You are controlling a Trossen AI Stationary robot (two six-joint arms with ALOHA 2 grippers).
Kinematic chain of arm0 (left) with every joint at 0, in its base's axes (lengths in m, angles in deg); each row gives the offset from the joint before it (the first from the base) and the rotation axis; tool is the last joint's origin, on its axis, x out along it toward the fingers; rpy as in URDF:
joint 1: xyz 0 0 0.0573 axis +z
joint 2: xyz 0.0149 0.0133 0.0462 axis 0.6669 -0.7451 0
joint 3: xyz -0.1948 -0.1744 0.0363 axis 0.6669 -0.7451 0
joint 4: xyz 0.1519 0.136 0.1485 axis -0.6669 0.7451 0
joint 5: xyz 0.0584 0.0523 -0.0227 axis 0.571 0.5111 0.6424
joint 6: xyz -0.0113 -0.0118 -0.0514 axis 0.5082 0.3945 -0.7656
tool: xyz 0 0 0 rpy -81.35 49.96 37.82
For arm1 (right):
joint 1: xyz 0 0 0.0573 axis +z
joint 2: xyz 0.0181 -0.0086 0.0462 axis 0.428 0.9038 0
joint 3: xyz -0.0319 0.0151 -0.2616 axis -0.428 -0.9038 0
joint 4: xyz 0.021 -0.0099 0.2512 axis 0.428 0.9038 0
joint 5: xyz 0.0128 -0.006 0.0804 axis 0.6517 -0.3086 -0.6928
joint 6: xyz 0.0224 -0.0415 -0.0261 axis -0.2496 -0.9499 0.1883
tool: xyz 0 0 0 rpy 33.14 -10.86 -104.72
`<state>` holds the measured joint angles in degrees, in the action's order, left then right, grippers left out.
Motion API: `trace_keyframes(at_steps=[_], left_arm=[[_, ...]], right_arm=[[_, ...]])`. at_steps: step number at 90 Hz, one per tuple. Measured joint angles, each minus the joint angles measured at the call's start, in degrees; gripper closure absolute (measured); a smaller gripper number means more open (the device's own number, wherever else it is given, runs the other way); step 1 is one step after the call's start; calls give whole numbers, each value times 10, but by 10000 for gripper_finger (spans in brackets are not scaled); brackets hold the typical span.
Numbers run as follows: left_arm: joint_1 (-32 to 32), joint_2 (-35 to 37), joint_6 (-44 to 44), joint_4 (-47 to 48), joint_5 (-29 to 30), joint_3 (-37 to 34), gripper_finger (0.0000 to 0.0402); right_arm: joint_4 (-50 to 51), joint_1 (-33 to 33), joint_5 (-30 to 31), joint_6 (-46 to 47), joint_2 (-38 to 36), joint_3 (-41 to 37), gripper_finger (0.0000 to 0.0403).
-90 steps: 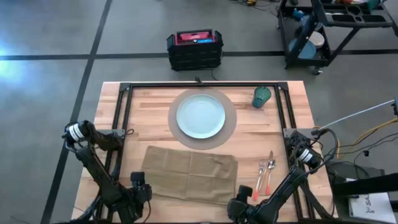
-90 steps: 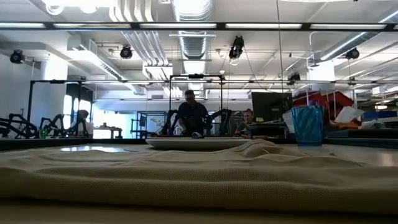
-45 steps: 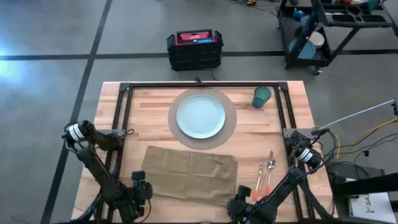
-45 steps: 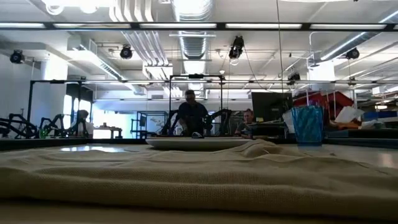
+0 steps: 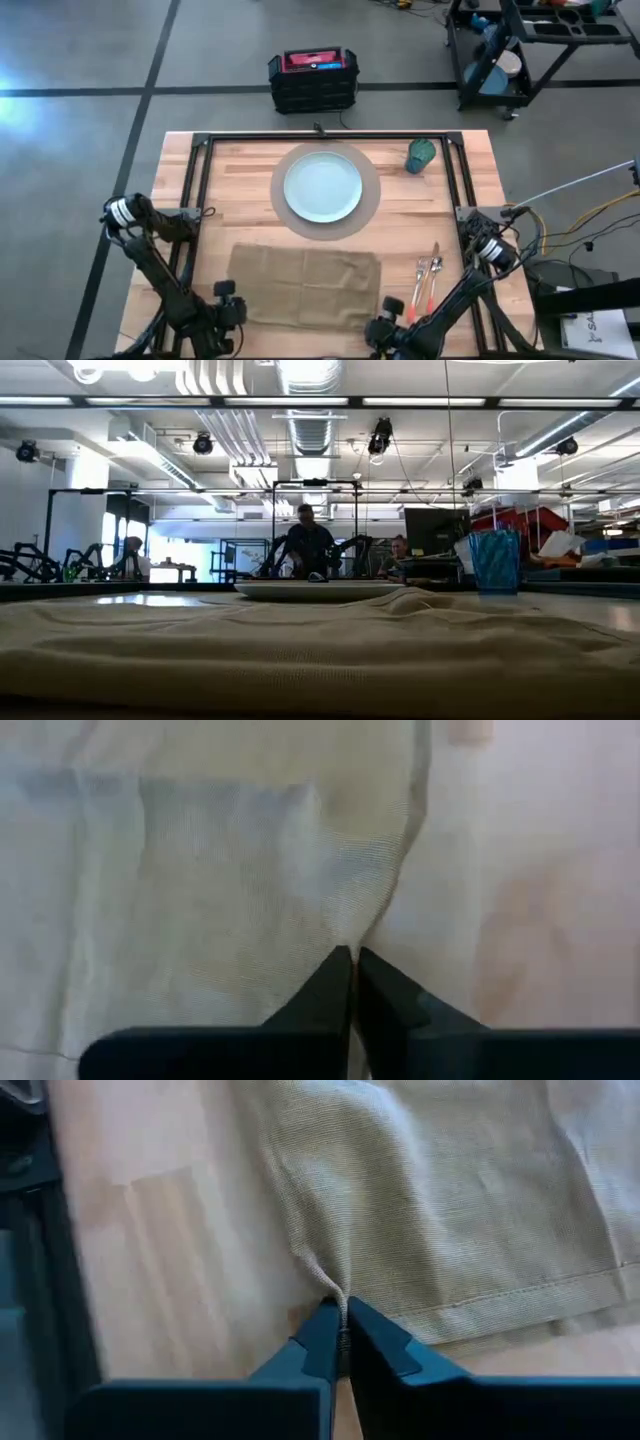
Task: Set table place
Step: Fold the brown table napkin
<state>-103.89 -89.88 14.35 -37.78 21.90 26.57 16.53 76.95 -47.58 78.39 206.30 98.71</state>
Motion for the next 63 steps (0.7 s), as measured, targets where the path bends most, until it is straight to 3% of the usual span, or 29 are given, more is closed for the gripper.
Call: trace_keyframes(at_steps=[17, 37, 63], left_arm=[[0, 1, 19, 39, 0, 37, 401], [-2, 1, 17, 72, -24, 43, 401], [-2, 3, 19, 170, -23, 64, 402]], right_arm=[[45, 2, 2, -15, 0, 57, 403], [184, 5, 22, 6, -1, 125, 403], [266, 2, 28, 26, -2, 145, 403]])
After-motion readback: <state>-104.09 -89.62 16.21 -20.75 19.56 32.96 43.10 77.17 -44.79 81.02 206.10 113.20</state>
